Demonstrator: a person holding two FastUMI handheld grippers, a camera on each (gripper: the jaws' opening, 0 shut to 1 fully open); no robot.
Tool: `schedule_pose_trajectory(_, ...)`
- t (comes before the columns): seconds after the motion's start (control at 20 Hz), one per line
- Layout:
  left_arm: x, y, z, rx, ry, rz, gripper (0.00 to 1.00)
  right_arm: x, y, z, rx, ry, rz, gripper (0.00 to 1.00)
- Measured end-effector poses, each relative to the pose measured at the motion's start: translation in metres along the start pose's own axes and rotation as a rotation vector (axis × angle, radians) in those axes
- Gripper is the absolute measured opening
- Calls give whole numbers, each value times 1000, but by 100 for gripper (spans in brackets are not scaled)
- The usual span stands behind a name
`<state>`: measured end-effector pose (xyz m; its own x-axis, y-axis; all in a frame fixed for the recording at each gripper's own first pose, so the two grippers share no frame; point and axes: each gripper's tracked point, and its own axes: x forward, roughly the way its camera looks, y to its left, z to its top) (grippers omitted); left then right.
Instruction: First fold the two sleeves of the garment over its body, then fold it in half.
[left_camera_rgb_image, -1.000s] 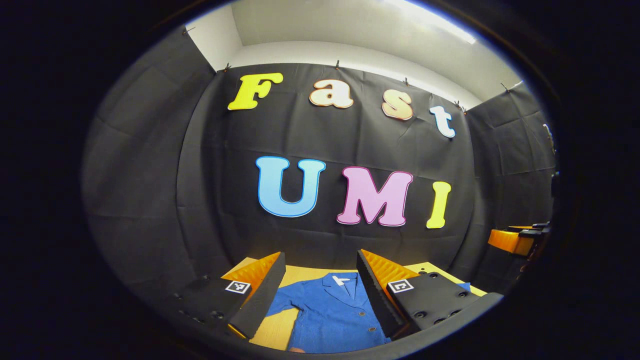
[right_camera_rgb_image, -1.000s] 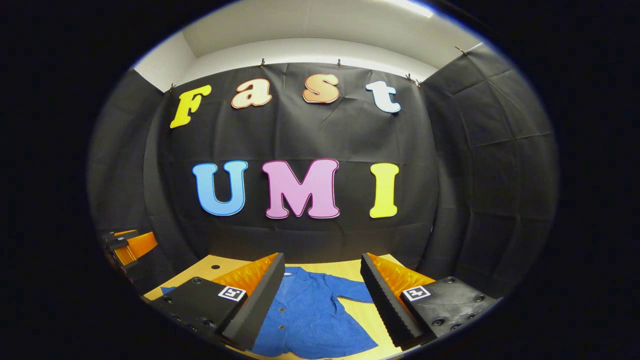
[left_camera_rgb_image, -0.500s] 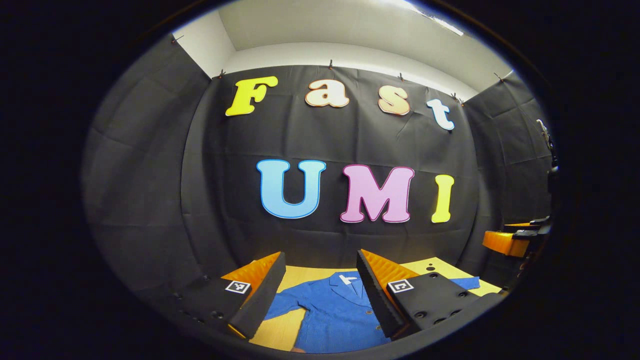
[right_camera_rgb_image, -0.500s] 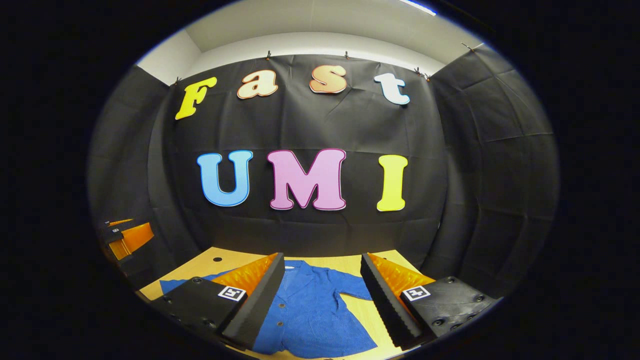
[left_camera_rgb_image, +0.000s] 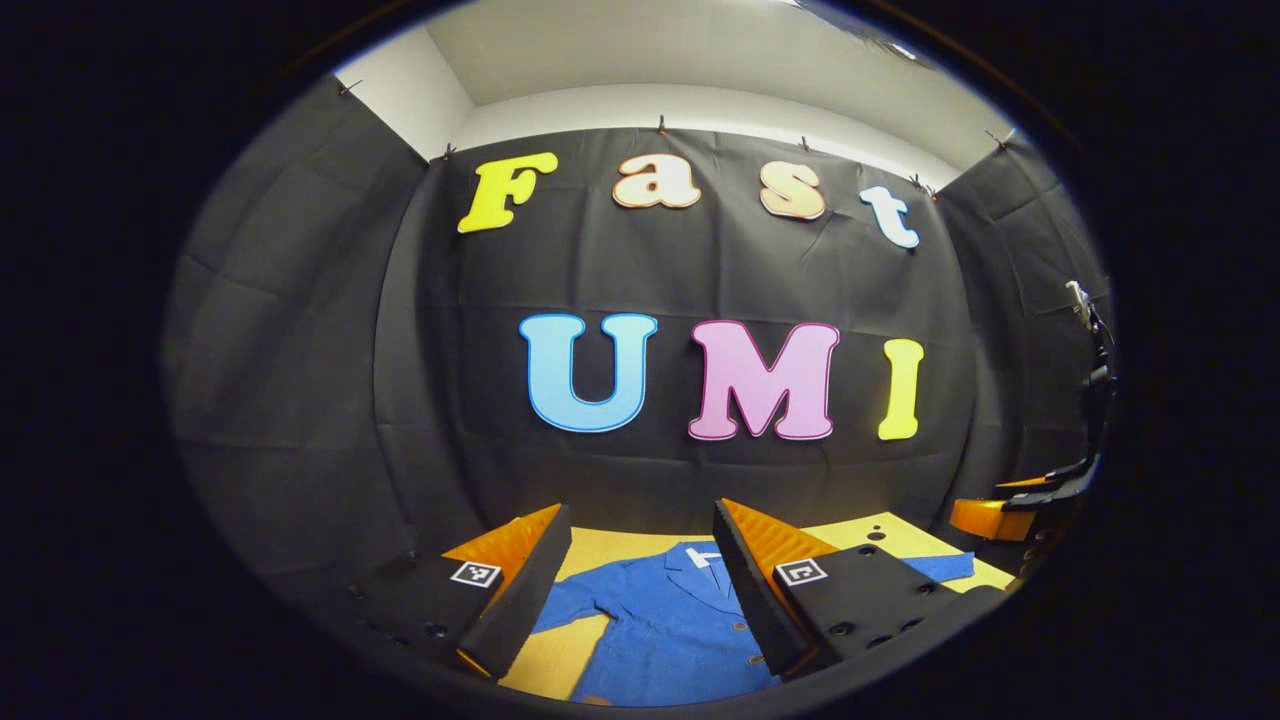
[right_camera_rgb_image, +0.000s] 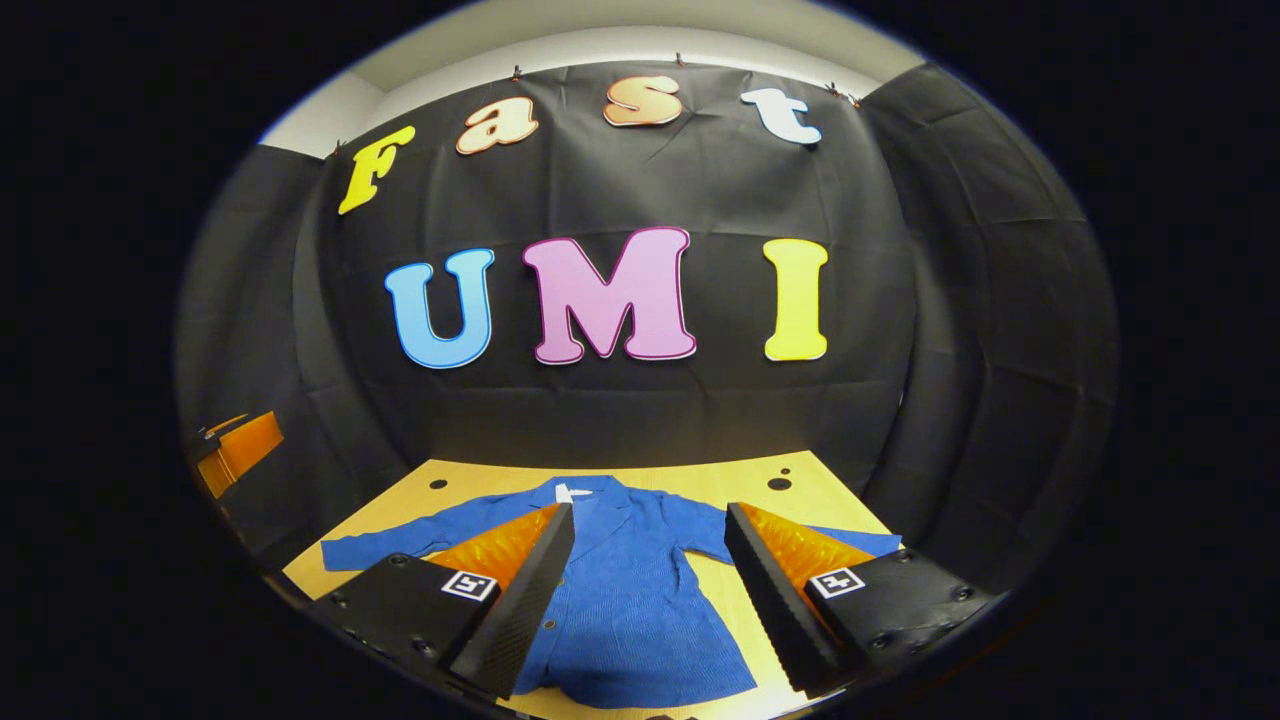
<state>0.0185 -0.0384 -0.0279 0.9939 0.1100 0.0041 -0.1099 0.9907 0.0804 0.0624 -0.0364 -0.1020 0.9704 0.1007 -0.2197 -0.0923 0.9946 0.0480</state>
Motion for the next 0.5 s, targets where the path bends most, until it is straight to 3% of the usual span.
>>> schedule_pose_trajectory(0.5,13,-7,-3,-16,24,-12,82,20,13,-3,-4,6,90,97)
